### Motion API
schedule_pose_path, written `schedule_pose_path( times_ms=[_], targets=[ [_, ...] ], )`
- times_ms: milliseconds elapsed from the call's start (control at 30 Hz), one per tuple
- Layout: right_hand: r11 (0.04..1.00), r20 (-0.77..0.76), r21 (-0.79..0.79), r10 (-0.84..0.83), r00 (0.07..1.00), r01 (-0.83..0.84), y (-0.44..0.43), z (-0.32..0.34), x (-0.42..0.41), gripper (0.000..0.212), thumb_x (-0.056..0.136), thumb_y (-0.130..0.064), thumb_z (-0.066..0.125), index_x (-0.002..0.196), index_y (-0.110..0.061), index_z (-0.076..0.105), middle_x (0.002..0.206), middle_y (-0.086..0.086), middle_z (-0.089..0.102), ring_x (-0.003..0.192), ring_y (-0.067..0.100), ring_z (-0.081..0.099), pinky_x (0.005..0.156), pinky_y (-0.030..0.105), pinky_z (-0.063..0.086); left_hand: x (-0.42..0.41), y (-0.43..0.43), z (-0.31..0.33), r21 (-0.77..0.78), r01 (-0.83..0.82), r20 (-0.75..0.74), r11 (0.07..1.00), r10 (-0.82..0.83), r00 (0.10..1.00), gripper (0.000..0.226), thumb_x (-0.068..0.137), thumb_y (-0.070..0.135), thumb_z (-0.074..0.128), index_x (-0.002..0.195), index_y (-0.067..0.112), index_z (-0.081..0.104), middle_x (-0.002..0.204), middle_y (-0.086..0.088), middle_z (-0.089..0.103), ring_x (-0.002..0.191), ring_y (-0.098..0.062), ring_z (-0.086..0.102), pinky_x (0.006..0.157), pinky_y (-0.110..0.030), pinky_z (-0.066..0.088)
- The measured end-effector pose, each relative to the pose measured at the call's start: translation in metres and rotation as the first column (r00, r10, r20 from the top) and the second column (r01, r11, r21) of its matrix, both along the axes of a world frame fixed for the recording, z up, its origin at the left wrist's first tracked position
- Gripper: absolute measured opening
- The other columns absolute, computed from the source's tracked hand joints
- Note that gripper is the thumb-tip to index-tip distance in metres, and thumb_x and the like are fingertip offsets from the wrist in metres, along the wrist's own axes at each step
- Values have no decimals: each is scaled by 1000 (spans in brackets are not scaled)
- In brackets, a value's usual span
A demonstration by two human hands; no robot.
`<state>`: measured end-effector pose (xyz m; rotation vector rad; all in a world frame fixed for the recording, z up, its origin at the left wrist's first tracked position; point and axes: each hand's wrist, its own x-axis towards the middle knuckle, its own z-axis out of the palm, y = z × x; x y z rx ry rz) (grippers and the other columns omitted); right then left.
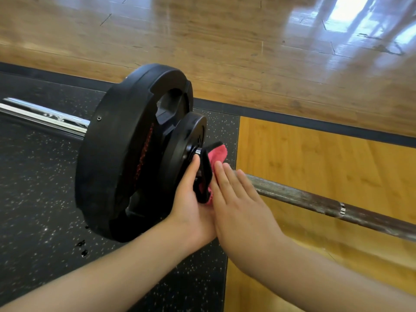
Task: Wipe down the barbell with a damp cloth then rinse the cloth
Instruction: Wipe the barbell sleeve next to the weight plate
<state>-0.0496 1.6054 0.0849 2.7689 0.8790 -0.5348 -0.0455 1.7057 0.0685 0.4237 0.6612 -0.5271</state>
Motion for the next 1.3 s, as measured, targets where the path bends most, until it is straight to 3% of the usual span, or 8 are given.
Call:
schedule_pose_path(
  times_ms=[100, 200, 267, 433, 567, 733, 1033, 1300],
  targets=[
    [996, 65, 83, -46, 997, 41, -1, -9, -2, 60, 97, -22, 16, 141, 0, -18, 148, 20, -30, 144, 31, -22, 117, 42, -15, 4, -5, -2, 60, -28, 13, 998, 27, 1000, 56, 82, 59, 58, 77, 7, 79, 93, -10, 74, 78, -22, 73, 71, -35, 48],
    [950, 134, 284, -172, 976, 129, -9, -22, -10, 63, 81, -20, 26, 134, 2, 52, 145, 22, 40, 137, 30, 38, 116, 42, 27, 13, -10, -6, 66, -58, 5, 996, 58, 998, 55, 79, 59, 59, 69, 9, 78, 83, -7, 74, 71, -20, 73, 69, -33, 52],
    [937, 104, 318, -189, 976, 148, -16, -27, -18, 63, 76, -19, 28, 126, 0, 61, 138, 19, 51, 131, 30, 47, 108, 41, 27, 17, -12, -7, 23, -70, 14, 997, 70, 997, 58, 80, 60, 58, 67, 7, 77, 78, -8, 72, 67, -20, 72, 64, -29, 57],
    [934, 61, 314, -200, 978, 172, -20, -25, -29, 68, 72, -17, 26, 130, 3, 56, 138, 21, 51, 130, 32, 47, 104, 41, 25, 21, -13, -5, -5, -51, -2, 999, 51, 999, 61, 81, 59, 59, 84, 1, 76, 88, -15, 73, 73, -26, 72, 61, -32, 59],
    [911, 85, 358, -251, 964, 206, -19, -17, -18, 64, 80, -21, 27, 134, 0, 53, 138, 16, 53, 130, 26, 49, 110, 40, 23, 12, -7, -4, -43, -30, -14, 999, 29, 999, 74, 82, 65, 53, 112, -2, 67, 112, -21, 67, 98, -33, 68, 84, -43, 50],
    [934, 20, 344, -111, 994, 97, -15, 0, 12, 80, 79, -32, -12, 154, -12, 7, 162, 4, 6, 149, 14, 0, 116, 30, -16, -8, 3, -3, -102, -48, 6, 994, 49, 999, 73, 85, 63, 47, 127, 4, 60, 125, -18, 63, 119, -31, 58, 111, -41, 33],
    [932, -108, 345, -79, 991, 112, -20, 5, 22, 57, 102, -16, 26, 155, -15, 5, 162, 2, 0, 148, 11, -5, 117, 28, -13, -24, 6, 7, -148, -87, 90, 985, 101, 991, 69, 92, 57, 40, 133, 2, 52, 129, -18, 60, 121, -28, 57, 111, -39, 32],
    [944, -88, 292, -135, 987, 155, -12, 2, 3, 53, 106, -28, 14, 154, -15, -4, 161, 2, -10, 147, 13, -14, 116, 28, -16, -18, 5, 3, -75, -57, 86, 996, 63, 994, 70, 89, 59, 41, 129, 3, 56, 126, -17, 62, 119, -29, 59, 110, -39, 33]
  ],
)
